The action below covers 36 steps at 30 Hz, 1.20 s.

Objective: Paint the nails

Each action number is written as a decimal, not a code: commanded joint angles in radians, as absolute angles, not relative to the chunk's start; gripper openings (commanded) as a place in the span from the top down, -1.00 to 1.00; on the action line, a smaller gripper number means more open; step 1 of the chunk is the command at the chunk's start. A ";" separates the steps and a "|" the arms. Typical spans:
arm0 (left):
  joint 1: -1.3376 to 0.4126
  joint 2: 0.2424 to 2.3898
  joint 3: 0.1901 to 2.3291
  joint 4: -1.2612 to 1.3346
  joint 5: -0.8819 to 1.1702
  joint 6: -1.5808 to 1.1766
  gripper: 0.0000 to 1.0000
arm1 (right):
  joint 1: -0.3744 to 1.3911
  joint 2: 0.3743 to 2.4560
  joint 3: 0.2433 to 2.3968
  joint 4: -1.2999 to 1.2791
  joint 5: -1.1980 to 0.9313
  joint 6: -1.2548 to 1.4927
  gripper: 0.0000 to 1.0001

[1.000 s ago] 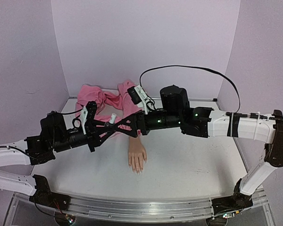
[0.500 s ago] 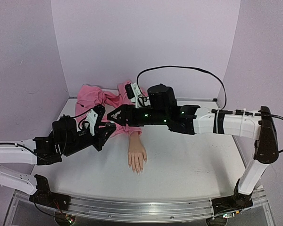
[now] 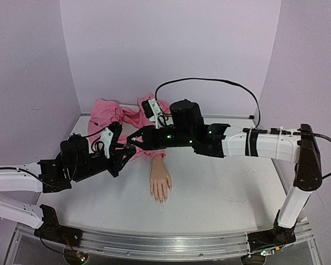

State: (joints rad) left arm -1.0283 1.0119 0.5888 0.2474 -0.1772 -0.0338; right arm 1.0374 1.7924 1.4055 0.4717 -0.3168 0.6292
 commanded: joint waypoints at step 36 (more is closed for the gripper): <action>-1.009 0.991 0.672 0.266 -0.080 -0.073 1.00 | 1.066 1.688 1.372 0.530 -0.211 0.710 -0.52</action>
